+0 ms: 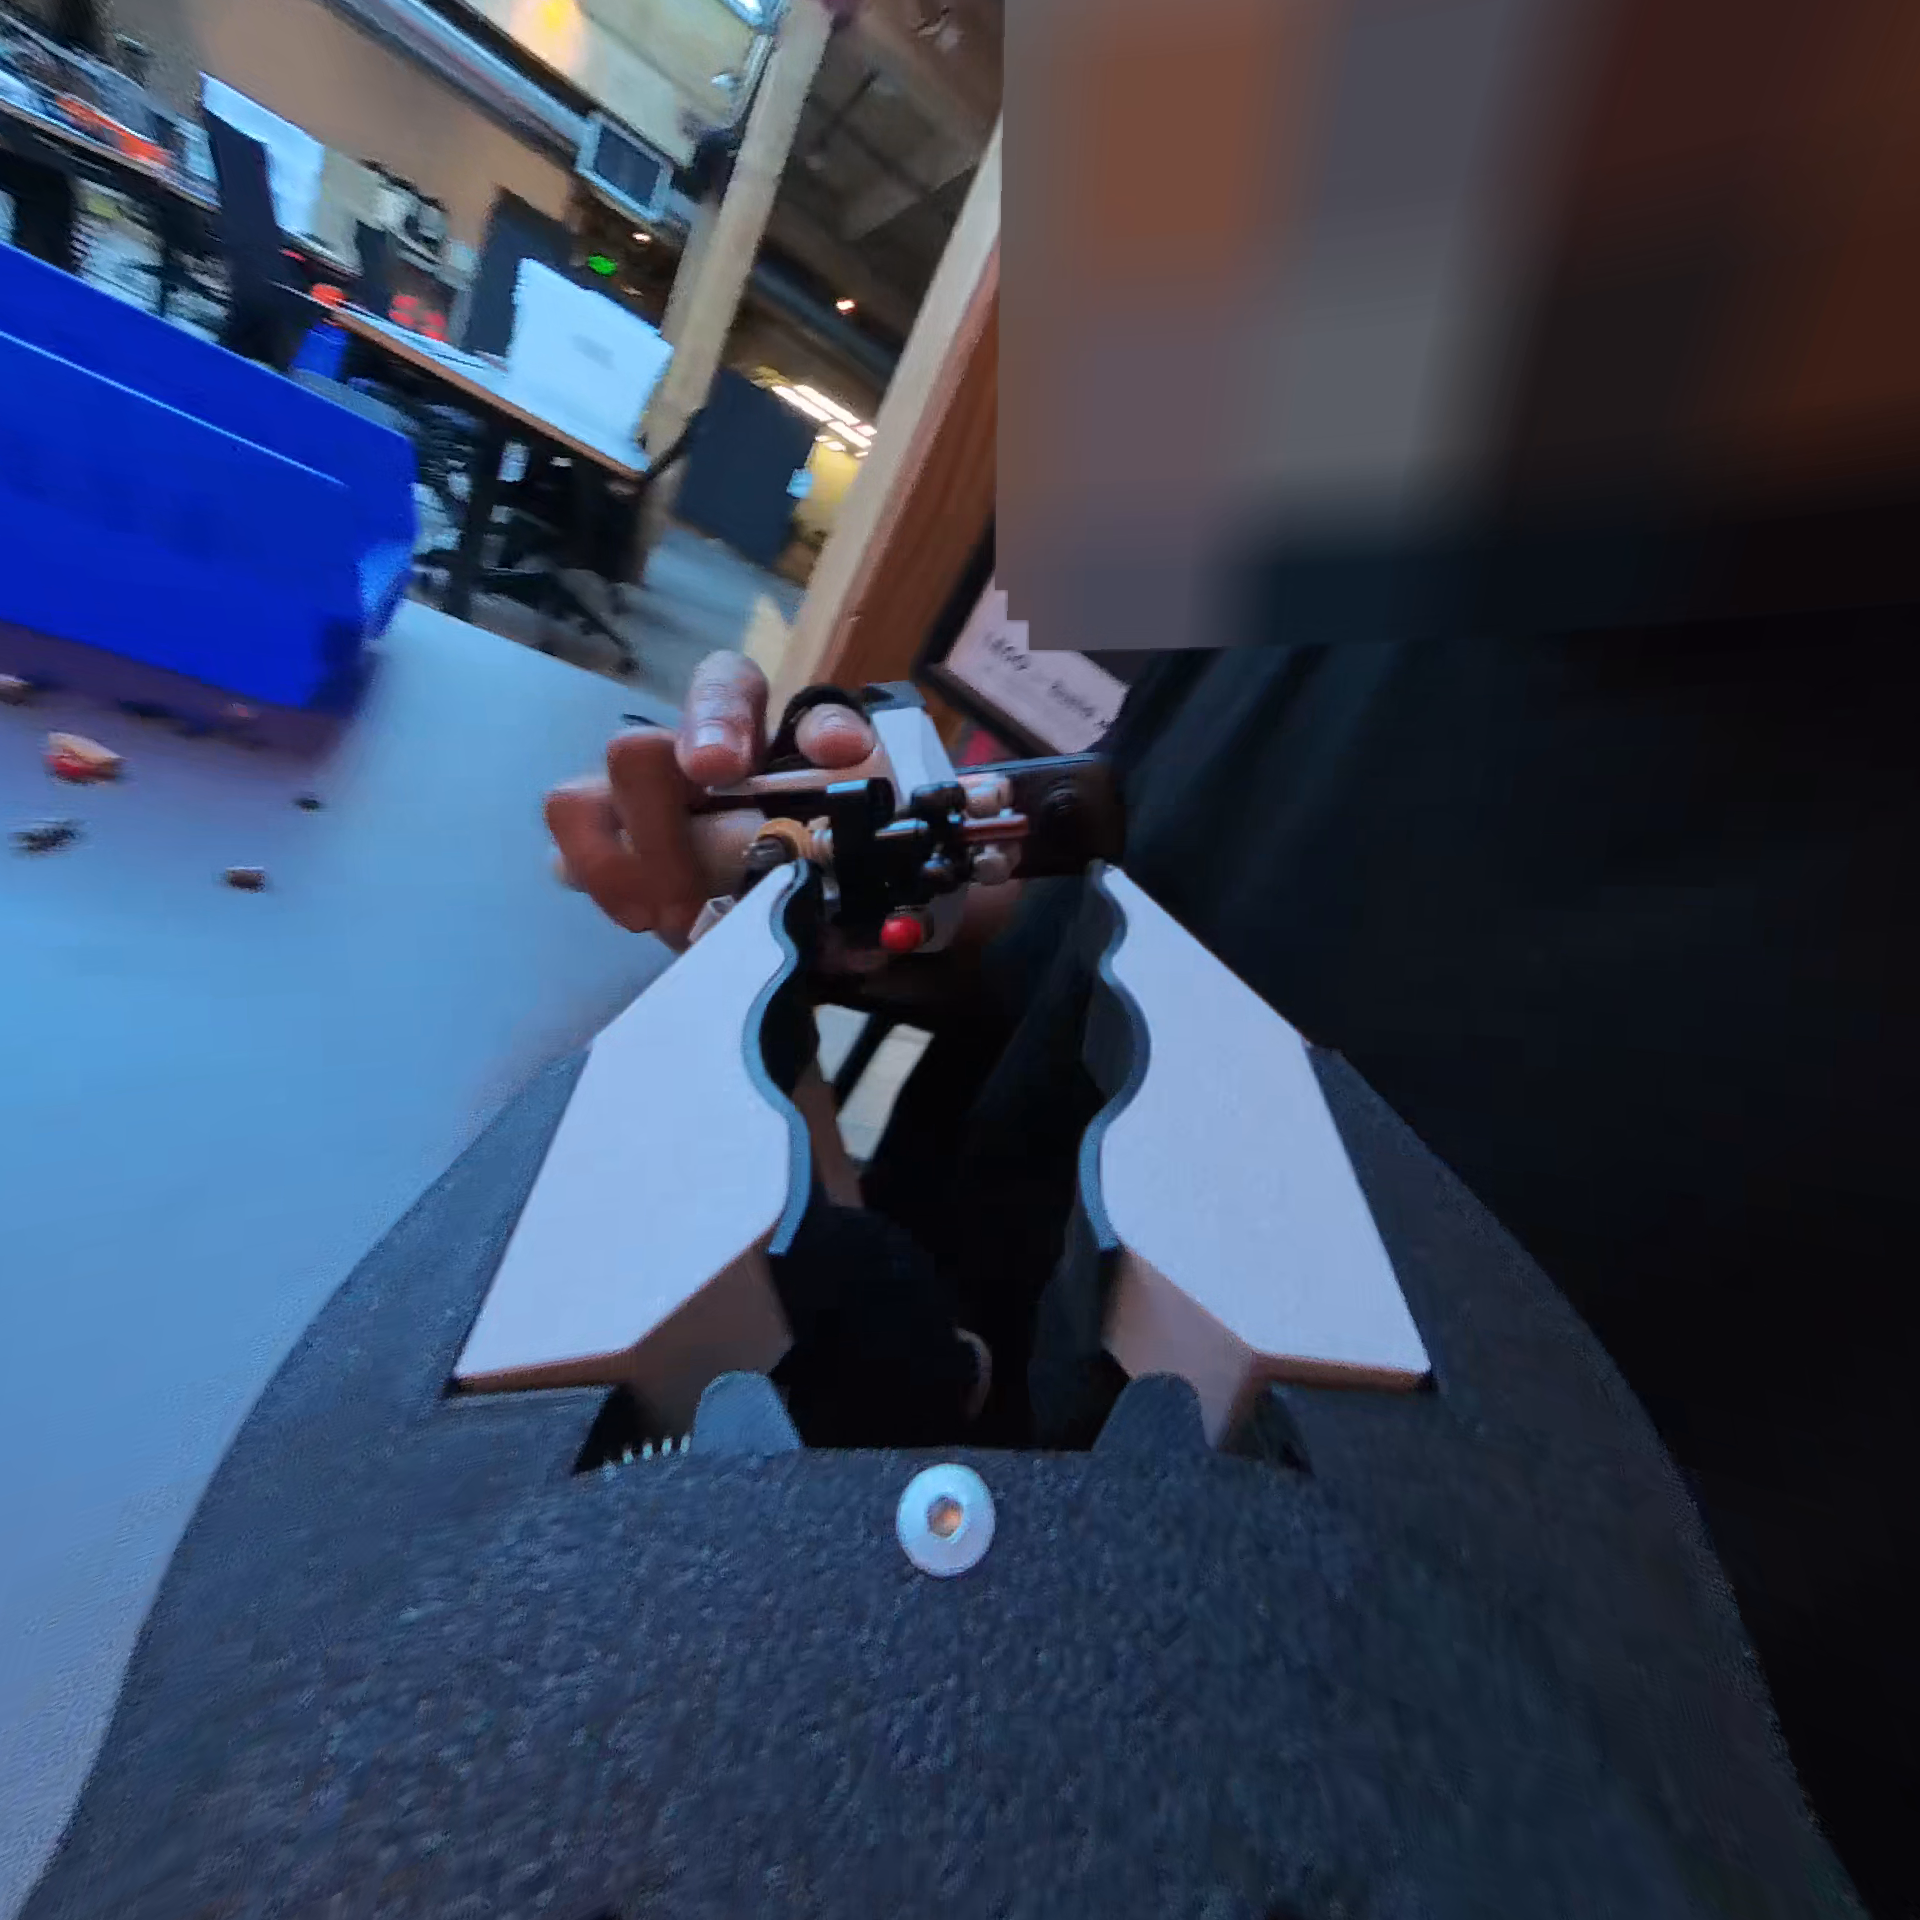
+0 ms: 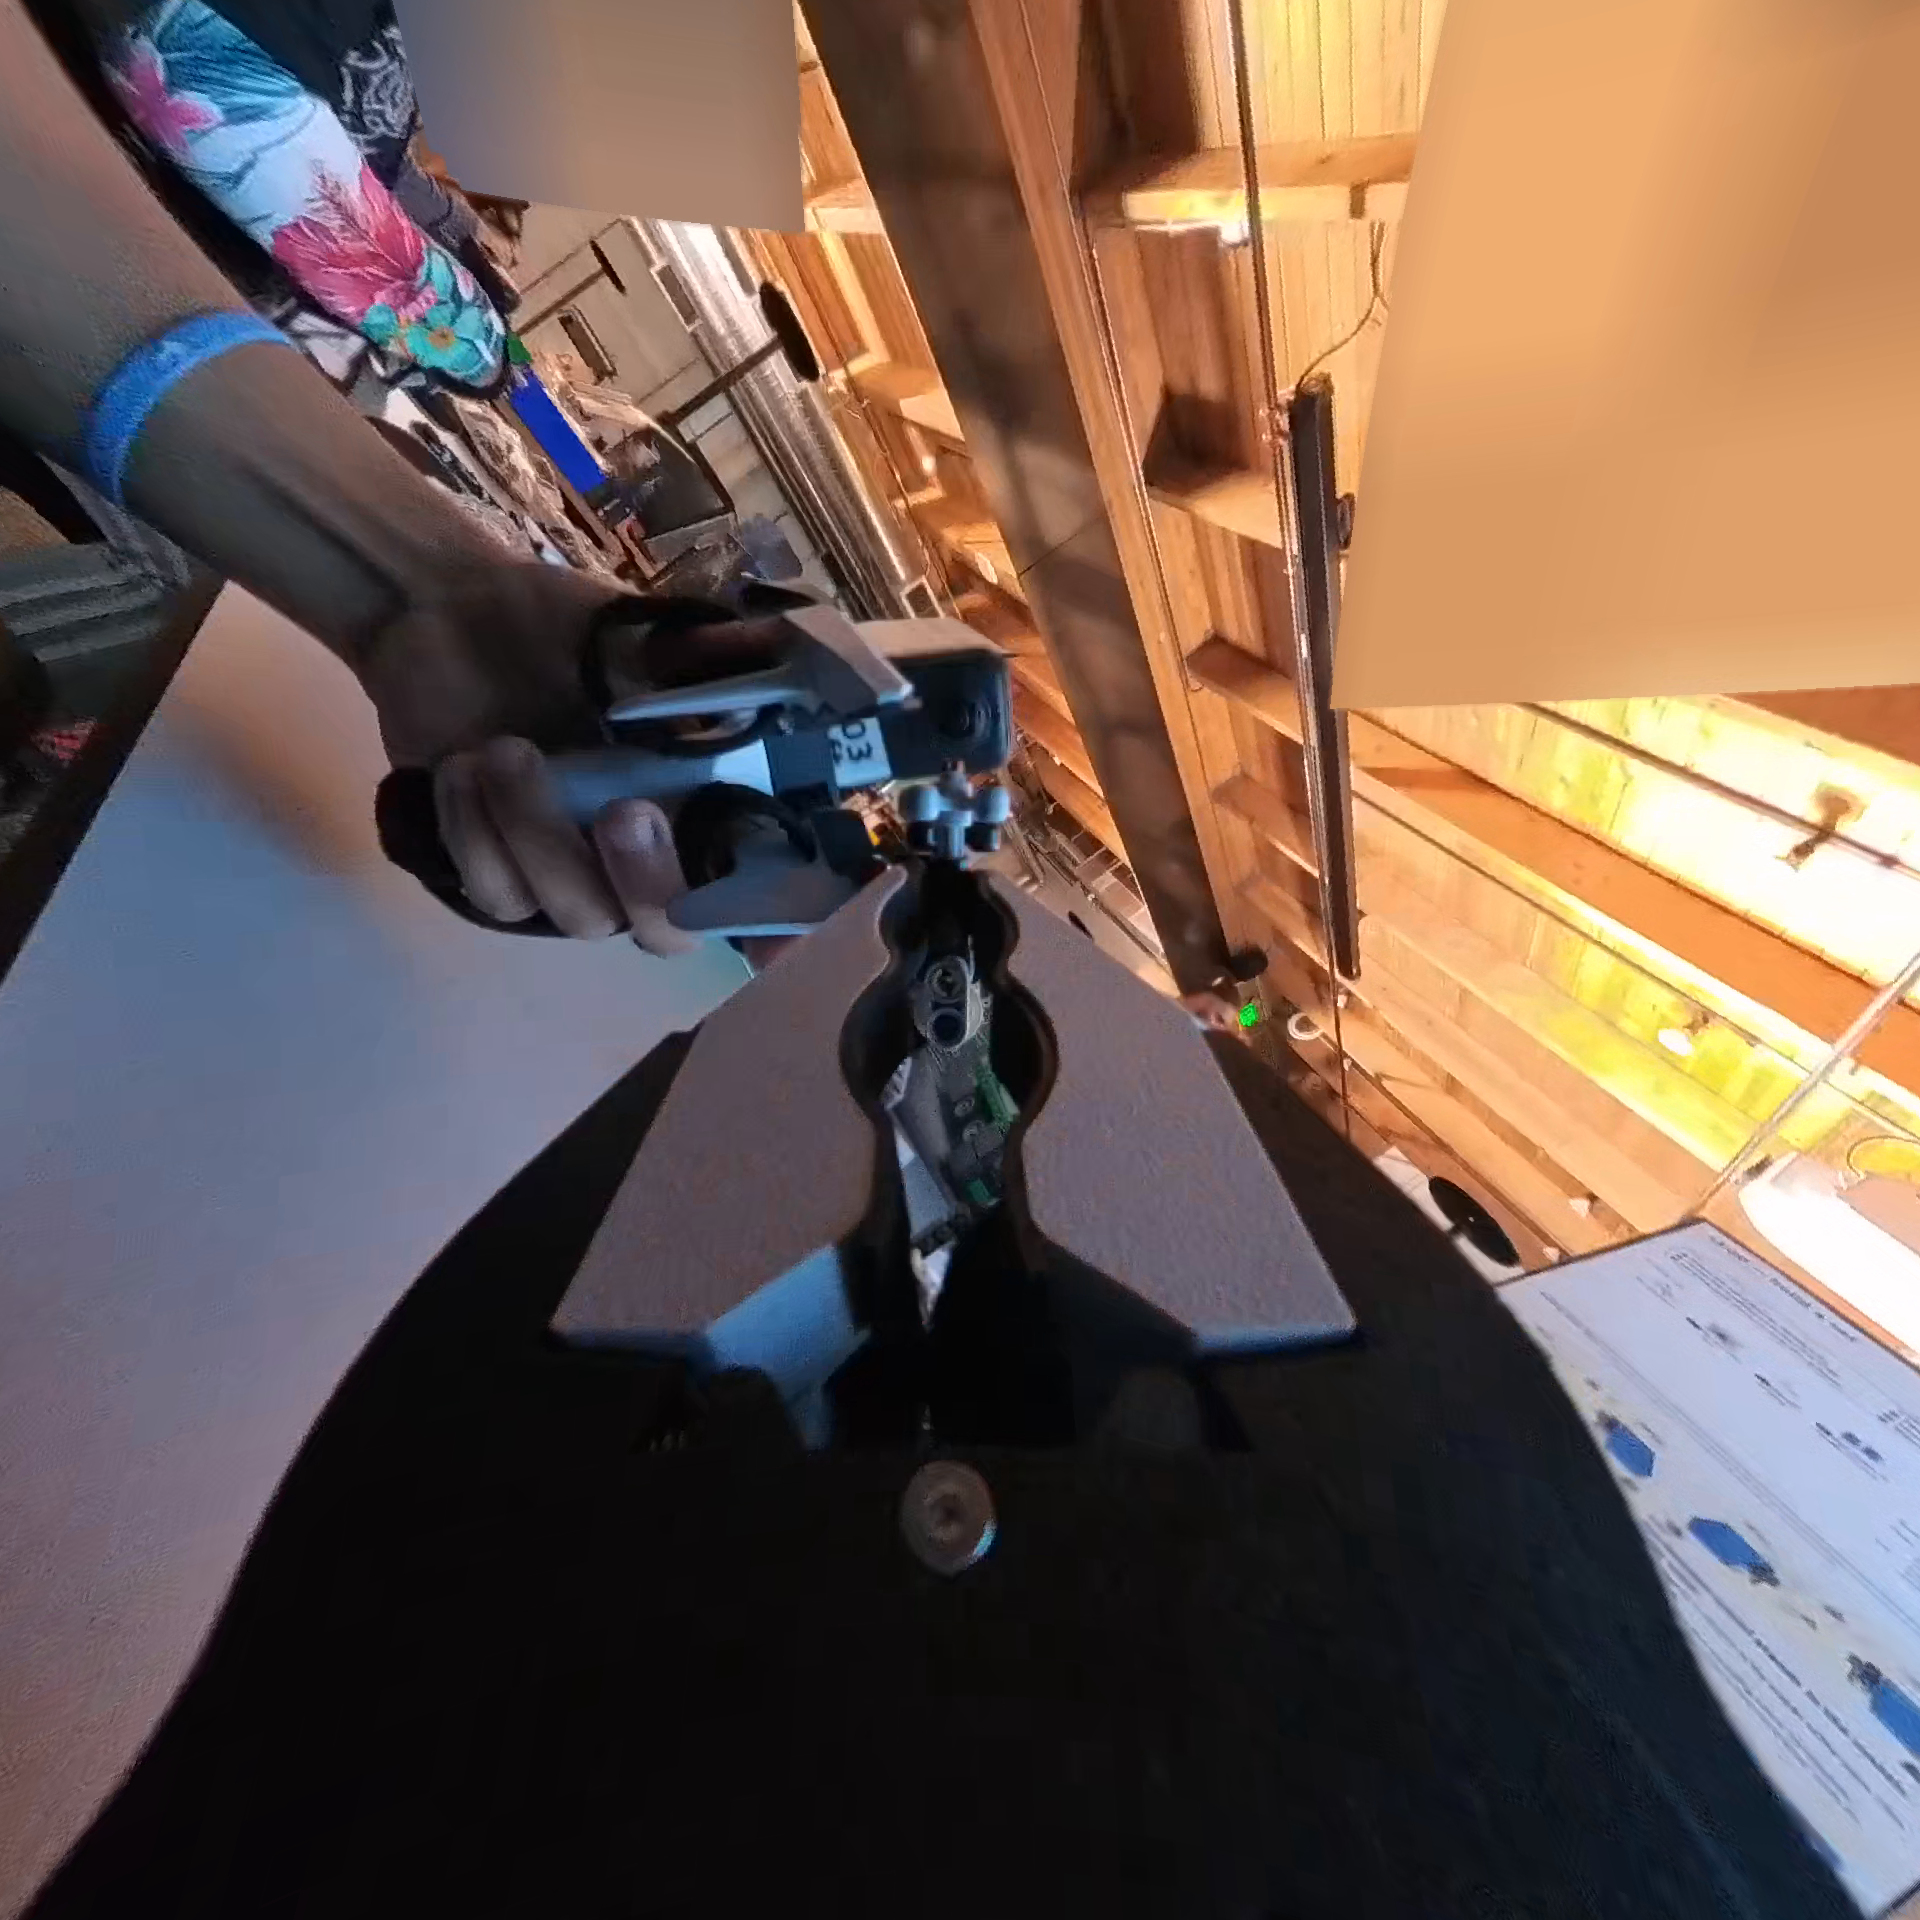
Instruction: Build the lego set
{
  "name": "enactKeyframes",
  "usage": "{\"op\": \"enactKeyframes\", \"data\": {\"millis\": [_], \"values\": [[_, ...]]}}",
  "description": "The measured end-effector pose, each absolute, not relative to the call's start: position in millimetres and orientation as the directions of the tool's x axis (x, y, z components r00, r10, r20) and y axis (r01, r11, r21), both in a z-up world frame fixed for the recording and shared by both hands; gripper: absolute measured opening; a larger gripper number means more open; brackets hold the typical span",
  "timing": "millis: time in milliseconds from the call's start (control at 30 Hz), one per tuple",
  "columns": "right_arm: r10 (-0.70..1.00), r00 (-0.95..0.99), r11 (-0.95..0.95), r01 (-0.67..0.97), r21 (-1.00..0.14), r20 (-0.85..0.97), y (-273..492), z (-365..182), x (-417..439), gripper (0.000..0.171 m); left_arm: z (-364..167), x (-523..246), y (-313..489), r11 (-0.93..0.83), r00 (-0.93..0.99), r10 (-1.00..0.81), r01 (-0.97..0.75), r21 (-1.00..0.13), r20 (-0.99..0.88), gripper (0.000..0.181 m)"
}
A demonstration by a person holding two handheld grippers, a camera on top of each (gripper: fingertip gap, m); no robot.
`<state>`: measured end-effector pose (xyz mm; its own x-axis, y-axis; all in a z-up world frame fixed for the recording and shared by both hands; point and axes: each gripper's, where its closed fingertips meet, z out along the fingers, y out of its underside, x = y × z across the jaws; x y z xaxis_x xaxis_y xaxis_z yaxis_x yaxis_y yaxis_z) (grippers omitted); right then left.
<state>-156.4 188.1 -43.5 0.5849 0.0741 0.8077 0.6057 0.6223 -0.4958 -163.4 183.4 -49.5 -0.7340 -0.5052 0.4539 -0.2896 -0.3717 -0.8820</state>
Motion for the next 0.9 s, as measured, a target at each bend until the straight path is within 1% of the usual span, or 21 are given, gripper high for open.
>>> {"op": "enactKeyframes", "data": {"millis": [67, 133, 267, 300, 367, 467, 533, 567, 633, 700, 767, 833, 900], "values": [[0.074, 0.567, 0.634, 0.609, -0.478, 0.820, 186, -43, -158, 0.006, -47, -164, 184, -0.419, -0.749, -0.426, -0.334, -0.844, 0.507, 0.041], [0.043, 0.524, 0.631, 0.646, -0.430, 0.851, 185, -46, -159, 0.006, -49, -162, 185, -0.439, -0.741, -0.398, -0.363, -0.822, 0.541, 0.037], [0.039, 0.423, 0.601, 0.714, -0.359, 0.905, 188, -58, -157, 0.006, -61, -160, 187, -0.380, -0.708, -0.458, -0.390, -0.839, 0.537, 0.037], [0.049, 0.407, 0.598, 0.719, -0.353, 0.912, 188, -59, -158, 0.006, -62, -160, 187, -0.368, -0.706, -0.470, -0.390, -0.844, 0.531, 0.037], [0.084, 0.408, 0.575, 0.725, -0.379, 0.909, 191, -61, -156, 0.006, -64, -159, 189, -0.371, -0.697, -0.489, -0.378, -0.848, 0.524, 0.036], [0.187, 0.432, 0.530, 0.712, -0.461, 0.882, 195, -68, -155, 0.011, -65, -155, 192, -0.414, -0.681, -0.507, -0.346, -0.842, 0.529, 0.036], [0.225, 0.450, 0.502, 0.706, -0.499, 0.864, 196, -72, -153, 0.012, -66, -153, 196, -0.444, -0.667, -0.518, -0.327, -0.835, 0.536, 0.035], [0.245, 0.469, 0.479, 0.703, -0.526, 0.849, 198, -74, -150, 0.016, -66, -152, 198, -0.462, -0.661, -0.519, -0.316, -0.829, 0.542, 0.035], [0.306, 0.530, 0.439, 0.659, -0.611, 0.791, 199, -76, -146, 0.019, -66, -150, 203, -0.485, -0.646, -0.534, -0.294, -0.824, 0.545, 0.035], [0.360, 0.604, 0.395, 0.592, -0.703, 0.711, 198, -74, -142, 0.027, -69, -147, 209, -0.492, -0.623, -0.565, -0.272, -0.827, 0.541, 0.035], [0.432, 0.697, 0.312, 0.479, -0.820, 0.572, 197, -68, -137, 0.027, -69, -146, 213, -0.490, -0.605, -0.600, -0.239, -0.838, 0.523, 0.035], [0.552, 0.763, 0.179, 0.285, -0.942, 0.336, 197, -65, -138, 0.030, -67, -144, 216, -0.466, -0.588, -0.653, -0.186, -0.865, 0.478, 0.035], [0.628, 0.774, 0.043, 0.070, -0.997, 0.081, 198, -60, -139, 0.032, -67, -141, 216, -0.417, -0.560, -0.717, -0.134, -0.899, 0.415, 0.035]]}}
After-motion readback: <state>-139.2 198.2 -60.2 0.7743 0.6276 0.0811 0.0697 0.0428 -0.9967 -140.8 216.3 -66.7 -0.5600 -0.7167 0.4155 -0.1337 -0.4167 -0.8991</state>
